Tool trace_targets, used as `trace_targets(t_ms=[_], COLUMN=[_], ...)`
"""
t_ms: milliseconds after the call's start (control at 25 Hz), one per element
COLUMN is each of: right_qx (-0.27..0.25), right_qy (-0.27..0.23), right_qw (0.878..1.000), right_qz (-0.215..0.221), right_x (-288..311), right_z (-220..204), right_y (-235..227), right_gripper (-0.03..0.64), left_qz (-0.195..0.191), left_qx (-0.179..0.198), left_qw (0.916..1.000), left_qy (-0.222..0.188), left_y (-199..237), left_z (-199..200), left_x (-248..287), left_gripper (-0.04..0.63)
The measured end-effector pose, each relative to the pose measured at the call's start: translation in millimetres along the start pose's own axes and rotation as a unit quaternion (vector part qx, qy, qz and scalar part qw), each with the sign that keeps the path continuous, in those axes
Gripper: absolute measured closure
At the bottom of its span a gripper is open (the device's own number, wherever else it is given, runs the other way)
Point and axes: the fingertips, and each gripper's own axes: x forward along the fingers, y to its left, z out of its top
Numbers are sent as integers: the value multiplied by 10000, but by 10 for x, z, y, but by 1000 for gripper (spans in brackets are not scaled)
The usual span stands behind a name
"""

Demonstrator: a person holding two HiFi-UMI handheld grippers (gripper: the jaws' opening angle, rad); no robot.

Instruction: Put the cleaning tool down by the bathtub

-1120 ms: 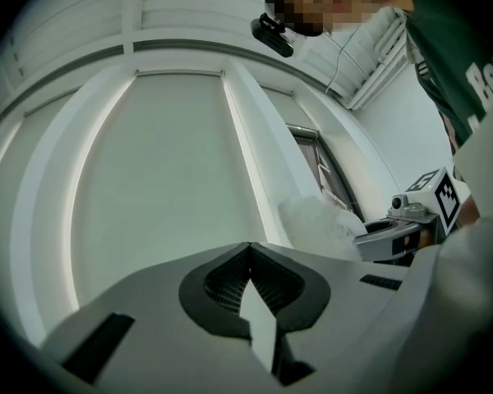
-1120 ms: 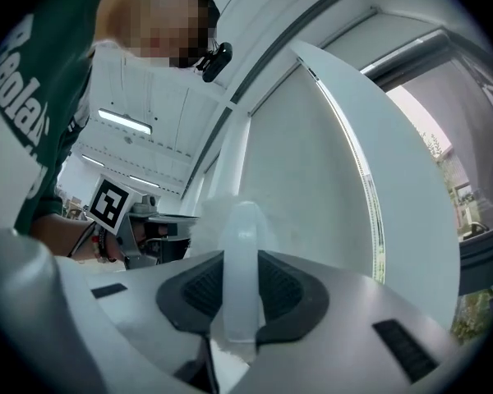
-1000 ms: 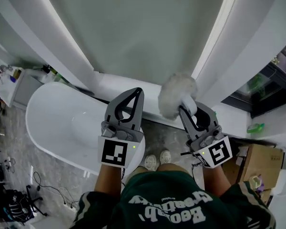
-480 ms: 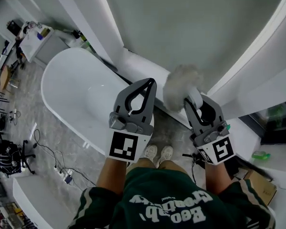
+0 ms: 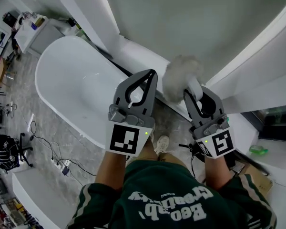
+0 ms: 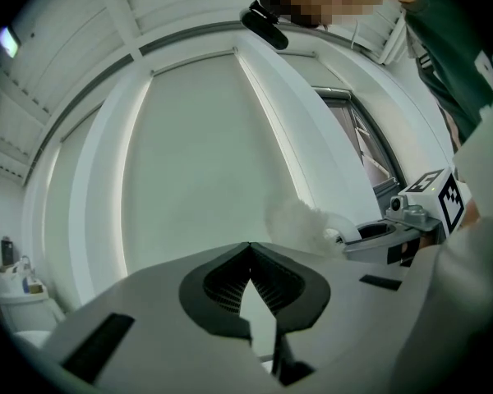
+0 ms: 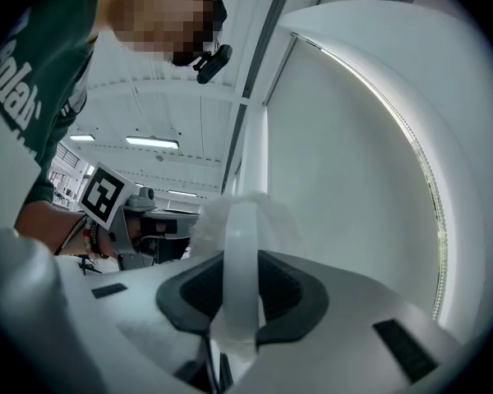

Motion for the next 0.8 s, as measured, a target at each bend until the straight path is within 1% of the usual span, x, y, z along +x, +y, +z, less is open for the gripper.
trace_targets(t_ms=[200, 320, 440, 560, 680, 800], right_qx=[-89, -116, -14, 86, 178, 332], right_qy=[190, 453, 722, 1023, 1326, 1648], right_qw=[9995, 9977, 9949, 9898, 9823, 9743], right_qz=[-248, -481, -709, -986, -1313, -1501], right_x=[-94, -1, 87, 132, 145, 168], right_z=[-139, -275, -488, -759, -1033, -1323], right_y=[-150, -270, -406, -548, -671, -745], right_gripper=[523, 523, 523, 523, 523, 523], left_qz=[-316, -560, -697, -797, -872, -989], left_qx=[-21, -68, -148, -173, -244, -356], left_qw=[9995, 9984, 9974, 9963, 9951, 9931], left_qy=[-1, 17, 99, 267, 387, 521], left_y=[-211, -213, -205, -245, -283, -313], left_z=[-150, -279, -487, -761, -1002, -1245], left_x=[226, 425, 611, 787, 919, 1023], left_gripper=[586, 586, 586, 586, 586, 586])
